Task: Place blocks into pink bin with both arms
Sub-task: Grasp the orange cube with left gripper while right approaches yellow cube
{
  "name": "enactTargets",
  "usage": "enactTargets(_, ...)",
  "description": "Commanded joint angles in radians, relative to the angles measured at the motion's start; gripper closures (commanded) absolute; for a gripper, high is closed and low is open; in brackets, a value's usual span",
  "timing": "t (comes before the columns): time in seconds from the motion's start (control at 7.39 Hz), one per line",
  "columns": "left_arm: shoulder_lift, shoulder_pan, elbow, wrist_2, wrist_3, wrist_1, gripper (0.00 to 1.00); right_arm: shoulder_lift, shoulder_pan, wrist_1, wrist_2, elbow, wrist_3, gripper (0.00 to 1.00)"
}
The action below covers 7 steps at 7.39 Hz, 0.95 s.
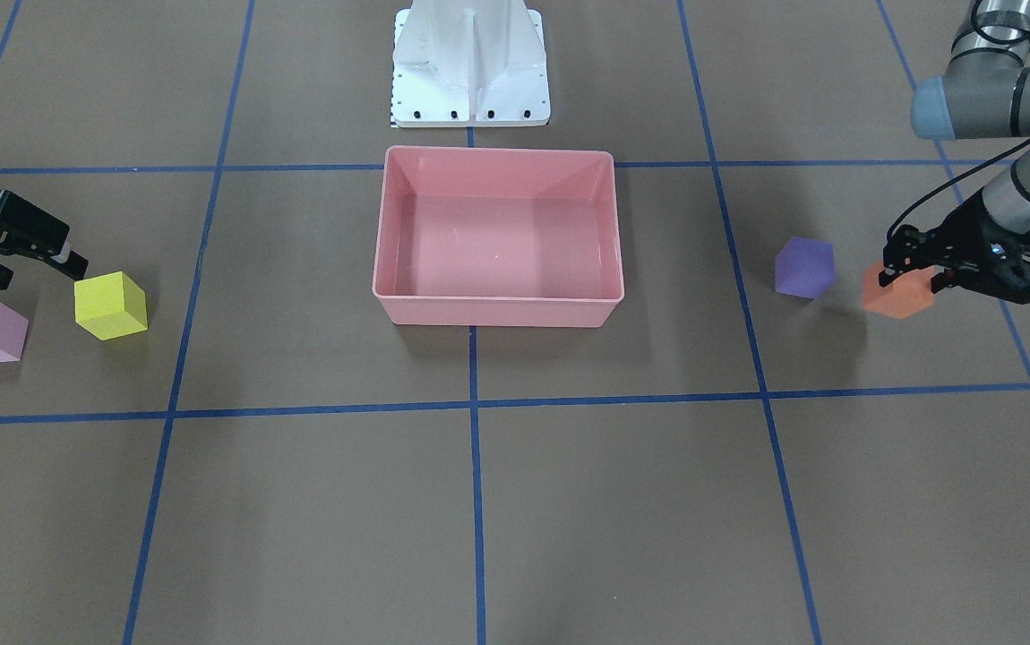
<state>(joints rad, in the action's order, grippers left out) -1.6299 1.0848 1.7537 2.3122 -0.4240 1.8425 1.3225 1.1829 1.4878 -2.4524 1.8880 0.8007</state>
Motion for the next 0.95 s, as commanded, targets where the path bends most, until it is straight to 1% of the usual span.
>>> enactTargets(0.0,-0.225,0.015,0.255,0.015,-0.04,-0.561,1.0,0.009,-0.046,0.0,0.109,-0.01,-0.011,0.0)
enactTargets(0.14,-0.323,0.012,0.298,0.016,-0.179,-0.651,1.0,0.026,-0.098,-0.001,0.146,-0.01,-0.011,0.0)
enactTargets(0.27,-0.408,0.0,0.306,0.025,-0.343,-0.661,1.0,0.049,-0.167,-0.007,0.215,-0.009,-0.012,0.0)
enactTargets(0.41,-0.463,-0.041,0.325,0.042,-0.483,-0.661,1.0,0.06,-0.207,-0.008,0.24,-0.01,-0.015,0.0)
enactTargets(0.54,-0.517,-0.102,0.345,0.038,-0.616,-0.66,1.0,0.092,-0.222,-0.008,0.256,-0.009,-0.065,0.0)
enactTargets(0.68,-0.577,-0.147,0.345,0.035,-0.712,-0.661,1.0,0.136,-0.223,-0.011,0.254,-0.006,-0.162,0.0)
enactTargets(0.81,-0.615,-0.211,0.348,0.01,-0.804,-0.66,1.0,0.153,-0.223,-0.011,0.254,-0.015,-0.219,0.0)
